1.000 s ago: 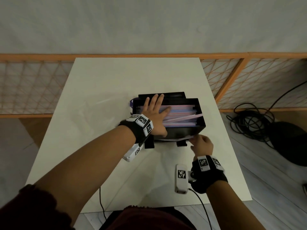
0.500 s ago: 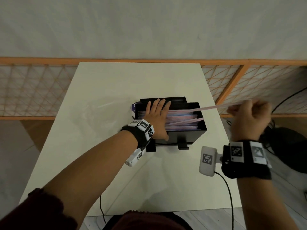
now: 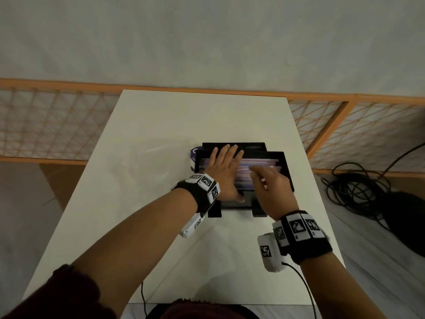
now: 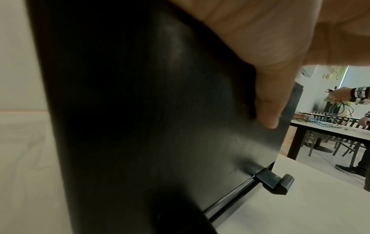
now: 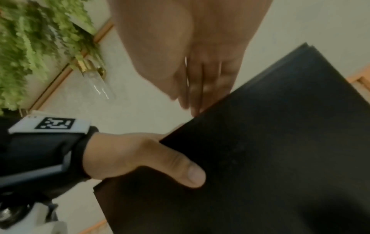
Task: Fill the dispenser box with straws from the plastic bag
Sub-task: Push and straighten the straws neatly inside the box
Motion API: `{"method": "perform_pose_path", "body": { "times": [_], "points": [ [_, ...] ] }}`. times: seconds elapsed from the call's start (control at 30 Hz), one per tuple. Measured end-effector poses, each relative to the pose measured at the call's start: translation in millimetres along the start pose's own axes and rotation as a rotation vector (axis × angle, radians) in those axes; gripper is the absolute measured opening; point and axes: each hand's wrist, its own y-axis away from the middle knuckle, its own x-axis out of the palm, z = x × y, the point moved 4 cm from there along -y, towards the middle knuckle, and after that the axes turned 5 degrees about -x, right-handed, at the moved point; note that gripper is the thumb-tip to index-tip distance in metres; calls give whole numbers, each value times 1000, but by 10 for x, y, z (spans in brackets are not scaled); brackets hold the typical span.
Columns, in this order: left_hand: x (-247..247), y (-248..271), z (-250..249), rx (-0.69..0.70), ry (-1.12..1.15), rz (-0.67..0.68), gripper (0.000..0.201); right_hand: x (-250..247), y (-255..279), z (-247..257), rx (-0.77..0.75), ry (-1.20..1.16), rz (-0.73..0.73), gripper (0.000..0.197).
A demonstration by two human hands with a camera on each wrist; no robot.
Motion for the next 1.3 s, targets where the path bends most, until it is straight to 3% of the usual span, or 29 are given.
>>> {"method": "perform_pose_path", "body": {
  "times": [0.07, 0.17, 0.2, 0.27, 0.33, 0.43, 0.53, 0.63, 0.77, 0.87, 0.93, 1.0, 1.13, 1.3],
  "points": [
    [5, 7, -2, 1, 7, -3, 126, 76, -33, -81, 112, 94, 194, 26],
    [-6, 20, -4, 7, 34, -27, 127, -100, -123, -240, 410, 43, 110, 29],
    [-17, 23, -6, 8, 35, -36, 127, -143, -151, -267, 525, -147, 23, 27],
    [-35, 23, -5, 9, 14, -50, 127, -110, -167, -203, 816, -799, -144, 27],
    [-15, 28, -16, 9, -13, -53, 126, -8, -173, -35, 1044, -1338, -139, 49],
    [7, 88, -56, 12, -29, -93, 116, 45, -223, 126, 1265, -1560, -13, 69],
    [-37, 222, -102, 43, -17, -116, 105, 86, -311, 144, 1302, -1537, 21, 66],
    [-54, 348, -145, 83, 8, -101, 106, 147, -368, 125, 1329, -1388, -53, 64],
    [-28, 355, -107, 87, 22, -75, 99, 275, -410, 211, 1331, -1498, -120, 61],
    [28, 279, -63, 48, -6, -127, 92, 364, -394, 216, 1337, -1471, -167, 49],
    [11, 277, -69, 60, 12, -157, 91, 406, -388, 168, 1369, -1495, -192, 54],
    [-17, 321, -122, 103, 48, -134, 97, 418, -405, 89, 1387, -1505, -163, 57],
    [-93, 373, -138, 113, 52, -136, 104, 383, -458, 55, 1400, -1432, -40, 42],
    [-80, 327, -95, 129, 94, -152, 98, 436, -454, 31, 1370, -1406, -149, 61]
  ]
}}
